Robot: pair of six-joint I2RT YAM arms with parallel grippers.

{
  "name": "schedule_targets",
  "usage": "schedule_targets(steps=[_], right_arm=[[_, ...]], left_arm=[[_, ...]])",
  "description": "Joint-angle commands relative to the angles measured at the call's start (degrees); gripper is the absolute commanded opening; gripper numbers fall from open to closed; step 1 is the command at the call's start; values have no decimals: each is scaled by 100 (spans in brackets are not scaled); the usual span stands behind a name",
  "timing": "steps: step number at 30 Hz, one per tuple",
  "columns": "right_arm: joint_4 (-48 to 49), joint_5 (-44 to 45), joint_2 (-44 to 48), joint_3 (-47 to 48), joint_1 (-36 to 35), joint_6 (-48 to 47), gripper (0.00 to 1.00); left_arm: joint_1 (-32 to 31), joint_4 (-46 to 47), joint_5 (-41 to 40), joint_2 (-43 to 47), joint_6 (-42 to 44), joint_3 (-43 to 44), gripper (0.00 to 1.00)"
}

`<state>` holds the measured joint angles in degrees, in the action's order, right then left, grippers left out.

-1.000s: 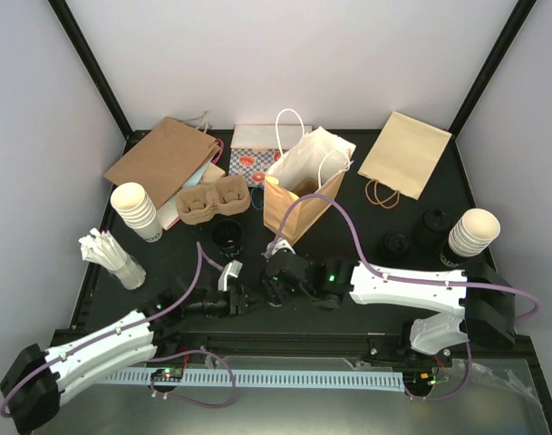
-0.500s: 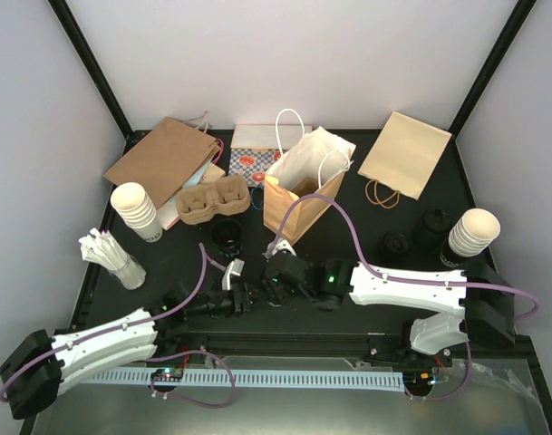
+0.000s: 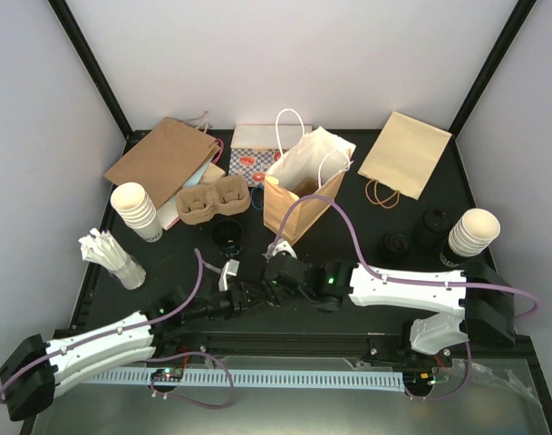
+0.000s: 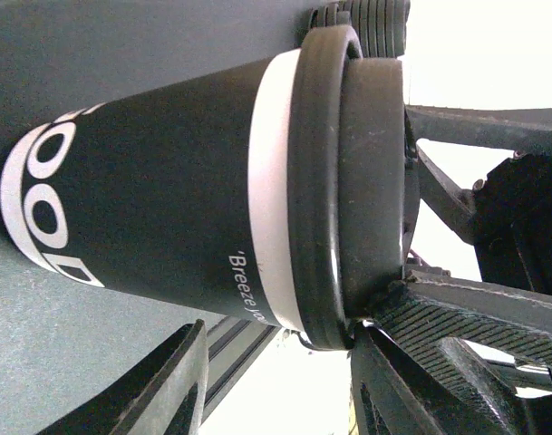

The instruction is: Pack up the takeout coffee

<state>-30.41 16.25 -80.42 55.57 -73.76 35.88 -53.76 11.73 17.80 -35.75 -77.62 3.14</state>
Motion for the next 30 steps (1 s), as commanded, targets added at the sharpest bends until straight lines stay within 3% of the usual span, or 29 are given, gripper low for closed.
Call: schedule_targets(steps=[1, 11, 21, 30], right_arm=[[-670, -29, -126, -255, -60, 69, 49], [-854, 195, -80, -93, -54, -75, 48], [-1032, 294, 371, -48, -60, -695, 48], [-2018, 783, 856, 586, -35, -692, 48]], left_arm=[[-3, -986, -673, 341, -375, -242, 45], [-3, -1669, -502, 794, 293, 389, 54], [120, -3283, -1283, 1415, 1286, 1404, 58], [589, -4406, -1377, 413, 2730, 3225, 63]])
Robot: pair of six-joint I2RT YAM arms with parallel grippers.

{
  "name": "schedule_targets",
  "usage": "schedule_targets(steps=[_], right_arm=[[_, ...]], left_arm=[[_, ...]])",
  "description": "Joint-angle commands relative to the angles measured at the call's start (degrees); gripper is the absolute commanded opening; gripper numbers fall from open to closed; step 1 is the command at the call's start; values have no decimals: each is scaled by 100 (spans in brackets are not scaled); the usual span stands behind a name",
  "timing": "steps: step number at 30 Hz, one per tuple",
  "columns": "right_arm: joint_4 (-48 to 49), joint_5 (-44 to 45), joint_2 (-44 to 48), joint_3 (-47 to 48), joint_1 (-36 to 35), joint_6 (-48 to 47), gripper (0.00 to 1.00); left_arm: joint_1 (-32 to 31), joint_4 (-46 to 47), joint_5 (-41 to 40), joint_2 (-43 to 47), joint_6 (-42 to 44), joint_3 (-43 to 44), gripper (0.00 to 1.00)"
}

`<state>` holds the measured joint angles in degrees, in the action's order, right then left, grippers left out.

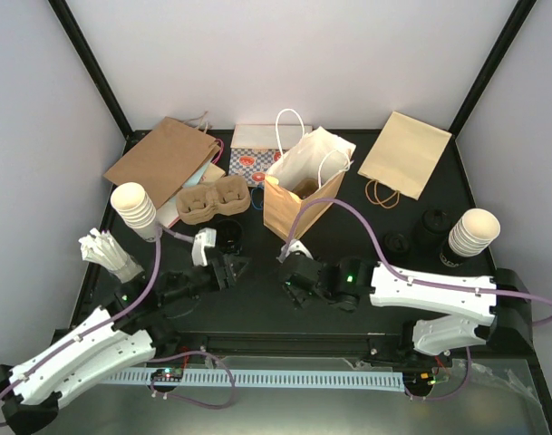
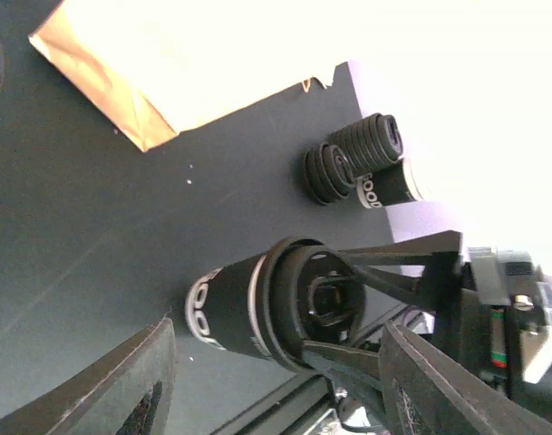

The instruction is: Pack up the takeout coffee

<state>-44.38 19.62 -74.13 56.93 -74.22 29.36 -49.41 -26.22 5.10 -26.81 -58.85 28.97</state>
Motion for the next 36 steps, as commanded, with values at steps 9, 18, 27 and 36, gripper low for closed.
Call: schedule_targets(steps=[9, 18, 27, 36], right_arm=[[-1622, 809, 877, 1081, 498, -52, 48], [-2234, 842, 1544, 1633, 1179, -397, 50], [-2669, 864, 1687, 2092, 1366, -328, 50], [-3080, 1044, 1879, 2557, 1368, -406, 49]], left_arm=[[831, -978, -154, -2500, 2556, 2821, 70], [1417, -1491, -93, -5029, 4207, 5482, 79], [1441, -2219, -258, -7037, 4910, 7658, 69], [1442, -2625, -215, -7784, 5043, 8242, 32]])
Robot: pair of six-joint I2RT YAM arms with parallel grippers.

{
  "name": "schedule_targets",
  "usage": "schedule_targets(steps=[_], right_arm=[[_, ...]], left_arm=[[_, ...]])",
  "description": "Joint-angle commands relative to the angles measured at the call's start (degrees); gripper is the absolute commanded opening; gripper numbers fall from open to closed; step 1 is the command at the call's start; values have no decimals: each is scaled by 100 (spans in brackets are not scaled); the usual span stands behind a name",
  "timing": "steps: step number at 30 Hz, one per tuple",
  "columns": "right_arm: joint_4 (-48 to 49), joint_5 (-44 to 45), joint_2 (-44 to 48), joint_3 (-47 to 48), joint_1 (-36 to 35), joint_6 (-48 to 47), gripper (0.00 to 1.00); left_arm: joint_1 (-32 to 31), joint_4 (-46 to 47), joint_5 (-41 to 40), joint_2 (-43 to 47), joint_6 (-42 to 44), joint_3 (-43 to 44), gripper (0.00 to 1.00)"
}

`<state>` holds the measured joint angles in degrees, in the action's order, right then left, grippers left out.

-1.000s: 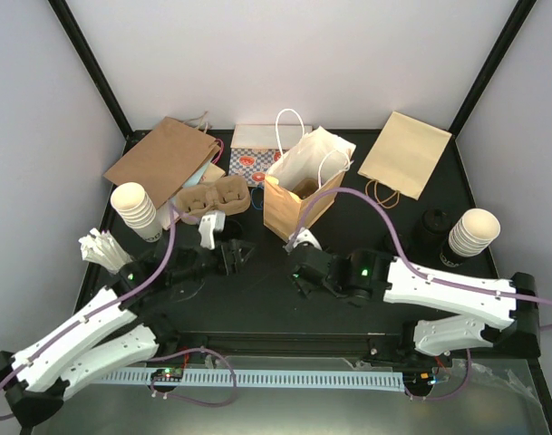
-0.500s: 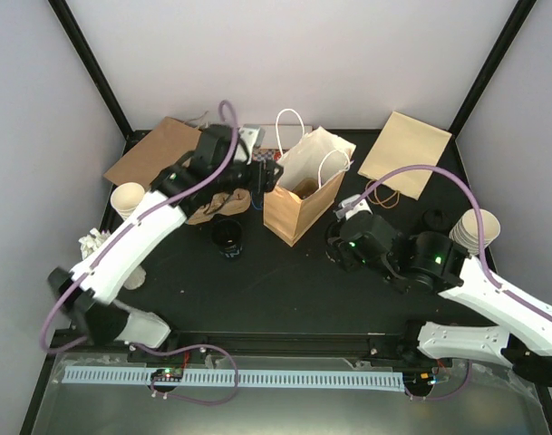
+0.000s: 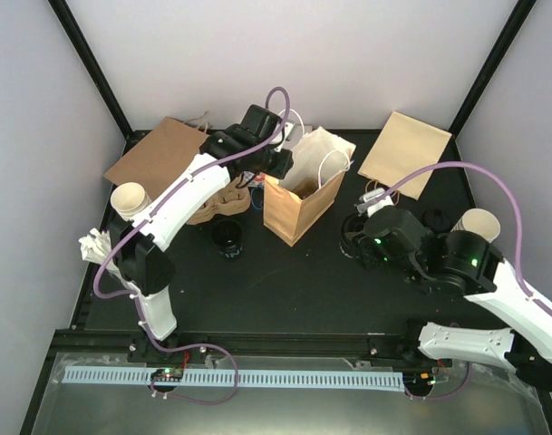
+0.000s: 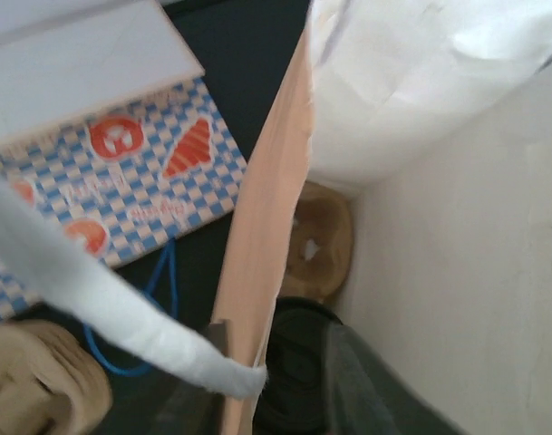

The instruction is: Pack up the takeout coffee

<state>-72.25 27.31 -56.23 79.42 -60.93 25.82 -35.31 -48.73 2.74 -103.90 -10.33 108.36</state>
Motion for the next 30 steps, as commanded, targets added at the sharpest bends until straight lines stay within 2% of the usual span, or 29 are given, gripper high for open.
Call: schedule_targets(steps=[1, 2, 3, 4, 9, 16, 20, 26, 30], right_arm=[[-335, 309, 72, 380, 46, -71, 49], [-368, 353, 64, 446, 49, -96, 49], [-393, 407, 57, 516, 48, -122, 49], [-424, 478, 51, 579, 46, -156, 49], [-693, 1058, -6, 1033, 54, -219, 49], [-1057, 2189, 9, 1472, 46, -177, 48], [-903, 2497, 100, 1584, 49, -405, 48], [127, 2246, 437, 1367, 53, -1294, 47], [783, 1668, 670, 1299, 41, -1837, 47]], left_arm=[[25, -420, 61, -71, 208, 316, 21], [24, -473, 124, -61, 247, 330, 10], [27, -531, 174, -37, 272, 347, 3], [25, -596, 219, -4, 293, 352, 2], [10, -909, 551, 363, 419, 189, 2], [-2, -787, 971, 1345, 492, -805, 2], [-21, -690, 1320, 1853, 489, -1267, 2], [-196, -510, 1827, 2534, 487, -1965, 2], [-304, -491, 1868, 2867, 602, -2350, 2]])
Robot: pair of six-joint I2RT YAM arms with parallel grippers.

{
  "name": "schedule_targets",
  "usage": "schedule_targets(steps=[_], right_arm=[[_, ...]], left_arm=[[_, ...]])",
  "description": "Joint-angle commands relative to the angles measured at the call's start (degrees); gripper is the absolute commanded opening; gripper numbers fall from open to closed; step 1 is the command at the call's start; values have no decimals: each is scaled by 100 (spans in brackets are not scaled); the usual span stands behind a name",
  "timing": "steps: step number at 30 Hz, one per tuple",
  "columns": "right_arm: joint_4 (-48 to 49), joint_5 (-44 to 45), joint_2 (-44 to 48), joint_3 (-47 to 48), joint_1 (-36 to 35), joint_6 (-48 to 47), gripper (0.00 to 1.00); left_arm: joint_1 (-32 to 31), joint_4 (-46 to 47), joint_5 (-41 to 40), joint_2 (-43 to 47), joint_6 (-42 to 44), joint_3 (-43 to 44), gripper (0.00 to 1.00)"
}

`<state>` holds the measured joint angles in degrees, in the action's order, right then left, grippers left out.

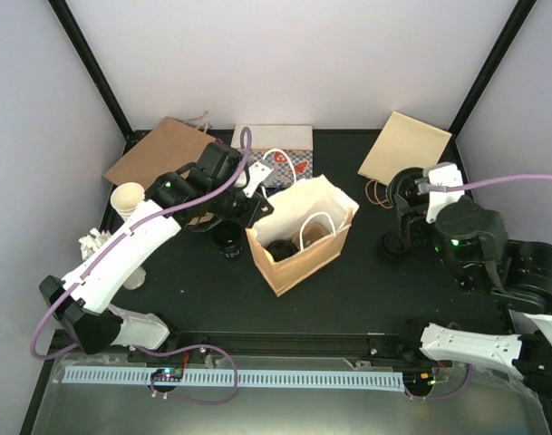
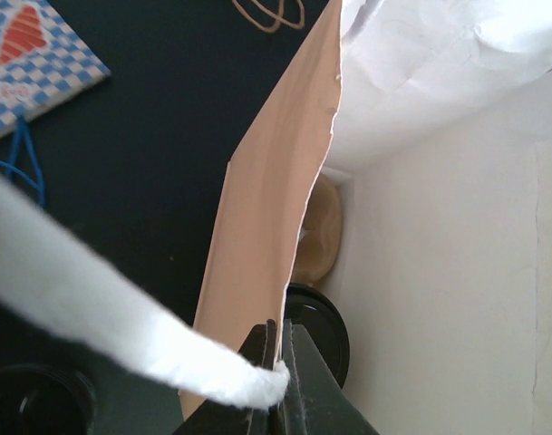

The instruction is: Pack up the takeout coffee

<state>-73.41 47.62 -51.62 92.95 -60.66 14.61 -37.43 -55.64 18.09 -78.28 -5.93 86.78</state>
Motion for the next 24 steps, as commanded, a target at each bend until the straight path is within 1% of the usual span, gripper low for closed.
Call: schedule_targets(steps=[1, 3, 6, 11, 13, 16, 21, 24], right_arm=[[1058, -562, 261, -67, 24, -818, 48], [1315, -912, 336, -80, 25, -949, 49], [1591, -1680, 364, -110, 17, -1207, 49], [2064, -3436, 479, -589, 13, -1805, 46], [2281, -3921, 524, -822, 11, -1897, 46], [2342, -4428, 409, -1009, 18, -2025, 46], [1897, -4941, 86, -1132, 17, -2158, 45], [1843, -5141, 171, -1432, 16, -2148, 45]], left_arm=[[-94, 202, 336, 370, 182, -275, 2], [-105, 162, 336, 451, 223, -388, 1], [-136, 79, 336, 625, 293, -466, 2], [-274, -26, 291, 648, 435, -451, 2], [-363, -100, 192, 619, 508, -409, 1], [-492, -227, -141, 575, 591, -312, 1], [-670, -241, -648, 551, 681, -220, 2], [-892, -132, -1231, 582, 871, -235, 2]])
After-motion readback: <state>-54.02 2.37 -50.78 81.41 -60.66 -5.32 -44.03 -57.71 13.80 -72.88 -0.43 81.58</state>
